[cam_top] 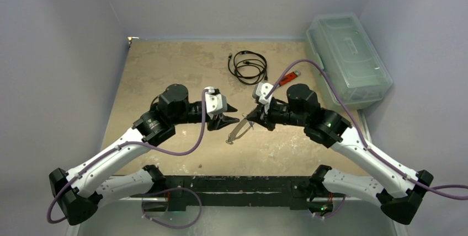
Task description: Put the keys on the keyring
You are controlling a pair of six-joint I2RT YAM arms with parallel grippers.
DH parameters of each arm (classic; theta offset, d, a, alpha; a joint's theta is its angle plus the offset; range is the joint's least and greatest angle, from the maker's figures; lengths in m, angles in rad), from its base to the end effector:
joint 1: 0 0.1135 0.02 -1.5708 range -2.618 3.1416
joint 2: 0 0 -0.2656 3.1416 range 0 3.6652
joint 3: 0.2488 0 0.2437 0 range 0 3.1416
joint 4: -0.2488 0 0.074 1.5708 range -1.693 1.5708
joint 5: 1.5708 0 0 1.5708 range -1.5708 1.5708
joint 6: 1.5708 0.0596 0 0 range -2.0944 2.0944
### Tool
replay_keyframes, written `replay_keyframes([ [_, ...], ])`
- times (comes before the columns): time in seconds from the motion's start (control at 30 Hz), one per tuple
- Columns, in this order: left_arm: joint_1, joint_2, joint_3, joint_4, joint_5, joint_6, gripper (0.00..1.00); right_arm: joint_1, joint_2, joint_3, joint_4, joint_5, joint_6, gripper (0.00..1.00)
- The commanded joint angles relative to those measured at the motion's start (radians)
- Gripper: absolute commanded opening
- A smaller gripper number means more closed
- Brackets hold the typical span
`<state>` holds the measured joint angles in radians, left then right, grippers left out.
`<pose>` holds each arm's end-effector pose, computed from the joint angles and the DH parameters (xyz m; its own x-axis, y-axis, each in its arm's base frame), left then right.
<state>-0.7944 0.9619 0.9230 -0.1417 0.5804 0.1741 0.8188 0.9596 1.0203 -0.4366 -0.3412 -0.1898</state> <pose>0.1366 -0.1858 0.3599 0.0449 0.1610 -0.9859 0.9817 0.1759 0.0734 0.1363 0.1749 0.3575 -0.0763 -0.3418 -0.9367 -0.9320 0.3584 -0.0548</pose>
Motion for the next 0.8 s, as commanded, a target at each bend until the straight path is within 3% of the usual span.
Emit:
replay_keyframes([
  [0.0,-0.005,0.011,0.044,-0.027,0.072,0.073,0.37,0.002,-0.001,0.064,-0.014,-0.059,-0.034,0.00],
  [0.23,-0.005,0.042,0.046,-0.033,0.158,0.103,0.39,0.002,0.006,0.074,-0.042,-0.117,-0.052,0.00],
  [0.77,-0.006,0.085,0.061,-0.030,0.209,0.096,0.22,0.002,0.046,0.105,-0.076,-0.197,-0.092,0.00],
])
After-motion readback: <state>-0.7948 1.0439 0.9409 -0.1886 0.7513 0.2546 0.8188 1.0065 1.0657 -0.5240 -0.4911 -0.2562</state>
